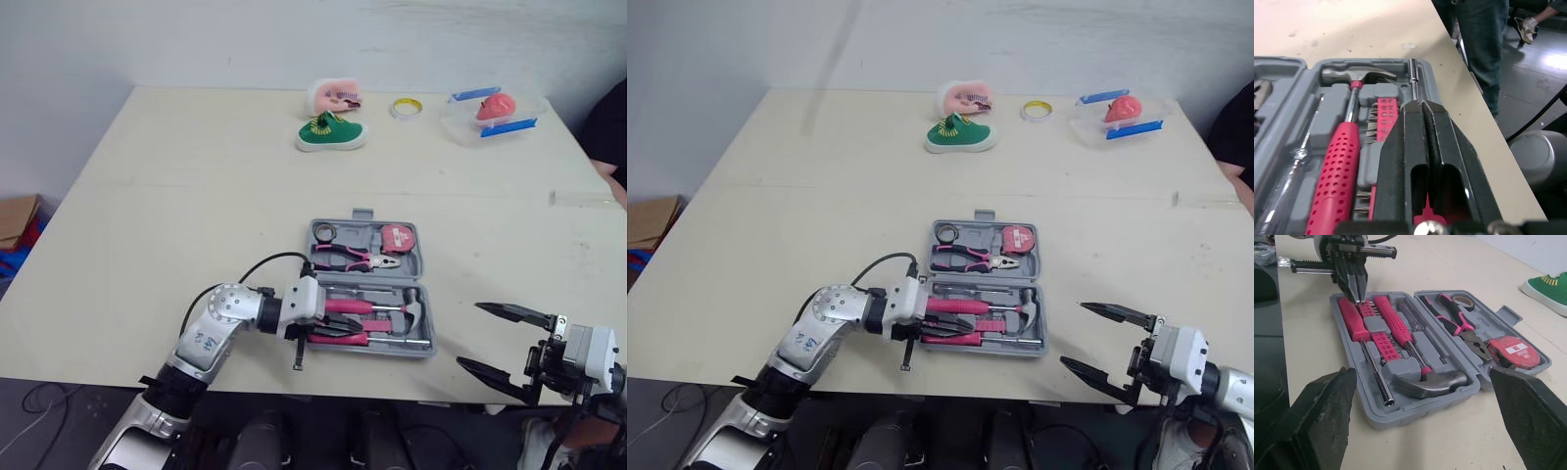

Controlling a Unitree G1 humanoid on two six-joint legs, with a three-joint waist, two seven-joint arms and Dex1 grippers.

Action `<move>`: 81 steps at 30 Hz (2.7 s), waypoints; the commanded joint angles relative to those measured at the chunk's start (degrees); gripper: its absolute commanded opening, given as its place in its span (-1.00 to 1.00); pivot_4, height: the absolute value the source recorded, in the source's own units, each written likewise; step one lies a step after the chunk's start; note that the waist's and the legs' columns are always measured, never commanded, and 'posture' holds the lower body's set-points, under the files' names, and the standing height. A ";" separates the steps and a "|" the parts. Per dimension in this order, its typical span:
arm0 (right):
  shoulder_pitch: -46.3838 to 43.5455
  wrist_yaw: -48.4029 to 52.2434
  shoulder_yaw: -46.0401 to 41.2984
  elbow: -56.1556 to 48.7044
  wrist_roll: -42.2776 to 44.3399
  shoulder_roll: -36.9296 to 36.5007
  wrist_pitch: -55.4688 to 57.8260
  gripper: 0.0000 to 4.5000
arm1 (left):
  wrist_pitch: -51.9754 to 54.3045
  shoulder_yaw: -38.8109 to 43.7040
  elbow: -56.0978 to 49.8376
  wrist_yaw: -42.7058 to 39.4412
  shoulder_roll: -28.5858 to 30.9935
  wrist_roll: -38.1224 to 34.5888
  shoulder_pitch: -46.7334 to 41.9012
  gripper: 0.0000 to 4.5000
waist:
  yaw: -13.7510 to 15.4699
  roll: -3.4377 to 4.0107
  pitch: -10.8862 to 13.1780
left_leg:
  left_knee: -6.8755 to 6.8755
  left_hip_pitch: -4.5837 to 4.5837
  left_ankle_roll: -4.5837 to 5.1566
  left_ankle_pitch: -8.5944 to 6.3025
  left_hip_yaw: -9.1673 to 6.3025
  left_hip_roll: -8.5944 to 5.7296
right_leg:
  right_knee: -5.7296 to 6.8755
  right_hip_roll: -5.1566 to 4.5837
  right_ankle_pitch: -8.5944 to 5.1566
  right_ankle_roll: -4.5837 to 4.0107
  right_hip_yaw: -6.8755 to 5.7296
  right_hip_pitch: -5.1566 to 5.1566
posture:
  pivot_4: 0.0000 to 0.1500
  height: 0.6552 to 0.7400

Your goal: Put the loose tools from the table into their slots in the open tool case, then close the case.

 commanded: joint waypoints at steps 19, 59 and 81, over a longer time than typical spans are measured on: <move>2.72 -2.57 -2.80 -5.20 0.52 -0.49 1.67 1.00 | 7.25 -5.17 2.61 3.65 0.27 8.46 -1.11 -0.99 | 0.03 0.02 -0.02 | -0.03 0.10 0.09 -0.06 -0.02 0.01 | -0.04 0.00 0.00 0.00 0.00 0.13 | 1.00 1.00; 0.12 -7.85 -1.19 -5.34 -0.38 1.23 5.51 1.00 | 1.85 1.36 0.75 4.12 0.19 -2.16 2.37 -0.99 | -0.29 0.81 -2.36 | -1.65 1.54 -0.17 -0.56 -0.10 0.00 | -1.83 0.15 -0.44 -0.51 0.28 1.40 | 1.00 1.00; -7.58 -11.02 2.72 6.53 -10.08 -3.29 9.71 0.01 | 0.50 20.65 3.84 9.53 11.70 -3.07 4.90 -1.00 | 0.02 0.18 -0.70 | -1.14 0.49 -0.11 -0.59 -0.08 -0.04 | -1.02 0.12 -0.21 0.01 0.05 0.33 | 1.00 1.00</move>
